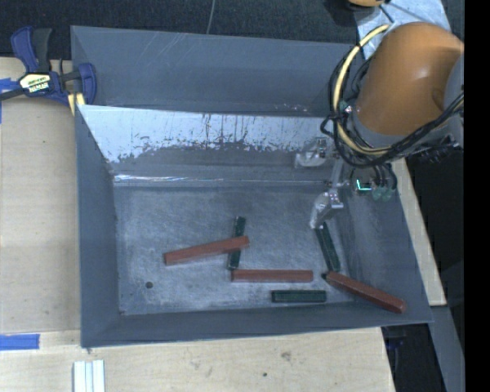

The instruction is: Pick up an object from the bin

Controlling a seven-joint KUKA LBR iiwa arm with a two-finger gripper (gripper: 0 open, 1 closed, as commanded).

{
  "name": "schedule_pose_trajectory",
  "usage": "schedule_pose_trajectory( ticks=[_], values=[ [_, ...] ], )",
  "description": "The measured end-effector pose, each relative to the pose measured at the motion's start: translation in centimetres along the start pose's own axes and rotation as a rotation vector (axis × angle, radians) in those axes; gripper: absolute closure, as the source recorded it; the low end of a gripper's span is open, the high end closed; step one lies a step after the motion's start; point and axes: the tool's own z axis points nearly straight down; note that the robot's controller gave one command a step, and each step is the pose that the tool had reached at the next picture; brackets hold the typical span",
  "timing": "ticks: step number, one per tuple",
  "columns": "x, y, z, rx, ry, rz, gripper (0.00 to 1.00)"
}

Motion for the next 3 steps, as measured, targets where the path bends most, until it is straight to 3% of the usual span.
schedule_pose_trajectory(
  ticks=[1,2,3],
  values=[
    [-0.2,0.0,-0.5,0.001,-0.009,-0.001,0.00],
    [2.0,3.9,3.6,0.002,-0.016,0.006,0.00],
    [0.2,7.5,6.9,-0.001,-0.007,-0.159,0.00]
  ],
)
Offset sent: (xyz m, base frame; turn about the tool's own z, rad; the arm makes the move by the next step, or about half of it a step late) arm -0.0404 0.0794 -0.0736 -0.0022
